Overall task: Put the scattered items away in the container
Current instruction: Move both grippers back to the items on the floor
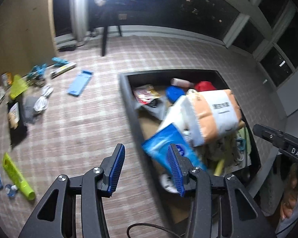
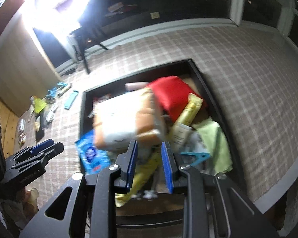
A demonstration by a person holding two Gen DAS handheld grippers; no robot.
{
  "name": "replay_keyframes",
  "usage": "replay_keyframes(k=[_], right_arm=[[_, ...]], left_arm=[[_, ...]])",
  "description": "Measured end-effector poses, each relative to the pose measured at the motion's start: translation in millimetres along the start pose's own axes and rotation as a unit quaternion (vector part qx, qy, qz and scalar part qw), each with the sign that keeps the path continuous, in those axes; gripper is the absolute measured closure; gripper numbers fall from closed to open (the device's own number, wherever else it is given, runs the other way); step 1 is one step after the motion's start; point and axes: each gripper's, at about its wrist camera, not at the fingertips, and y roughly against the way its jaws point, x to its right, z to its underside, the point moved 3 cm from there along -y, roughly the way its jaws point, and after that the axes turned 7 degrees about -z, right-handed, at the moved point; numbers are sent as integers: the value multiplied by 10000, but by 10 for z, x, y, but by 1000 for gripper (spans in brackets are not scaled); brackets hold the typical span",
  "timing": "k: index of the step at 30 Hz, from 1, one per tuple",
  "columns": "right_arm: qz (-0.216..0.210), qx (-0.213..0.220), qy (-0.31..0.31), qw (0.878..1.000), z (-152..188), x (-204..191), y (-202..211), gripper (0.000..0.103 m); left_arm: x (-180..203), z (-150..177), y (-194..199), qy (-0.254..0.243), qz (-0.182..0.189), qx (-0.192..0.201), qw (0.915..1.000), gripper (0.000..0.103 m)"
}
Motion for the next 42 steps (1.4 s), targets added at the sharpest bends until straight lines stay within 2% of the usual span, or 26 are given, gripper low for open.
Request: replay_keyframes(k=[7,12,21,24,30,31,33,34,35,37,40,42], right_arm=[[-427,-196,671,9966,-106,-844,-210,78],[-691,-429,1225,9891,-89,-1495,-446,78],[-1177,-884,2268,9627,247,-2691,-841,78],[-1390,-1081,2619,9489,430,-3066,-956,78],[-1629,-1479,3614,9061,858,-3786,-1233,78],[-1711,-1587,3859,8926,944,-3925,-1295,78],[-1755,-1704,4138,8769,1041,-4083,-1390,78],[-1809,-1808,4344,8637,1114,-4196,-1462,78],[-1858,-1894,4449,8554,1156,-4261,-1517,78],[-1896,-2021,4698,8381,1252,-4404,-1644,78],[-1884,-2186,4994,8169,1363,-4545,-1827,78],[-1865,-2258,5105,8085,1402,-4589,-1921,78]], left_arm=[[-815,202,96,542,-391,-29,9978,61],[-1502,440,191,1038,-735,-51,9919,61],[-2753,919,280,1970,-1401,-216,9701,61],[-3116,1032,237,2155,-1540,-365,9636,61],[-3615,1152,42,2438,-1556,-683,9548,61],[-3665,1151,12,2454,-1585,-702,9538,61],[-3736,1134,-52,2437,-1649,-738,9529,59],[-3773,1122,-97,2447,-1664,-763,9522,58],[-3796,1114,-133,2469,-1647,-792,9517,58],[-3845,1090,-219,2524,-1575,-851,9509,50],[-3890,1067,-322,2549,-1668,-912,9481,49],[-3912,1062,-375,2565,-1709,-953,9465,49]])
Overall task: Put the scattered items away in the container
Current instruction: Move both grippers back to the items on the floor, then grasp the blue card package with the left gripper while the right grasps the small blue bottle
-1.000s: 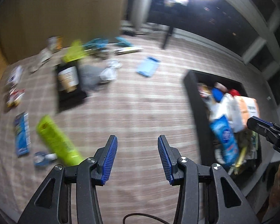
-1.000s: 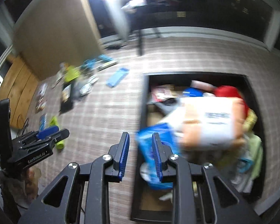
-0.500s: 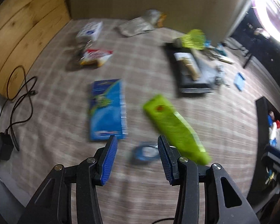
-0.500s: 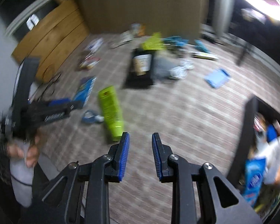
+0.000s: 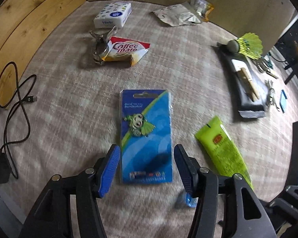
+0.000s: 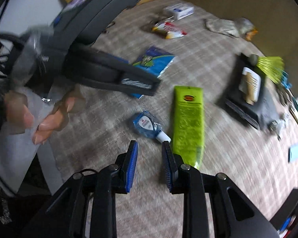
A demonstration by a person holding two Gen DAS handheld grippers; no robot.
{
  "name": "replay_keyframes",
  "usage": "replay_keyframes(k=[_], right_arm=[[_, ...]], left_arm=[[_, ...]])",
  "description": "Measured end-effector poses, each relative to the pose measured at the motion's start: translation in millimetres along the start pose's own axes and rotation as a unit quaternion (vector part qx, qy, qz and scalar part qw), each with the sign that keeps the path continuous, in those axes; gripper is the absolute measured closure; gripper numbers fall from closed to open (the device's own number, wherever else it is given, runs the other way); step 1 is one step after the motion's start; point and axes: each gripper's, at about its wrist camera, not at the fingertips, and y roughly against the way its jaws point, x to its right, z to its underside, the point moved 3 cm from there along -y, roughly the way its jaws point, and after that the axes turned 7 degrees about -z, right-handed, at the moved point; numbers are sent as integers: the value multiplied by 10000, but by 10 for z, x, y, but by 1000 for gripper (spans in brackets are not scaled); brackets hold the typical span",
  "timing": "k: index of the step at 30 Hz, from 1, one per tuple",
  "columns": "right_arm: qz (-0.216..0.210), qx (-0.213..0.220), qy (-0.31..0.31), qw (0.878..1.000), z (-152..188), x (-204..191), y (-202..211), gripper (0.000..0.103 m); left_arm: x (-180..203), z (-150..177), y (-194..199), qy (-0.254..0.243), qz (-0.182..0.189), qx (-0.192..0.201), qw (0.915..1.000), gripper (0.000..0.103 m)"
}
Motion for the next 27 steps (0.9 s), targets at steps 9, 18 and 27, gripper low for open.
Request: replay_keyframes(k=[9,18,27], right_arm=[[-69,-158,303,9994,-118,54,-273,78],[-410,-84,573,9975,-183,39,-324,67],[-895,-70,418,9951,-139,76,-337,64]], left_arm=[[39,-30,-69,-54,-108,118,9999,45],[8,47,-63,99,74,78,9999,45],[41,128,-98,68,53,9,10000,30]])
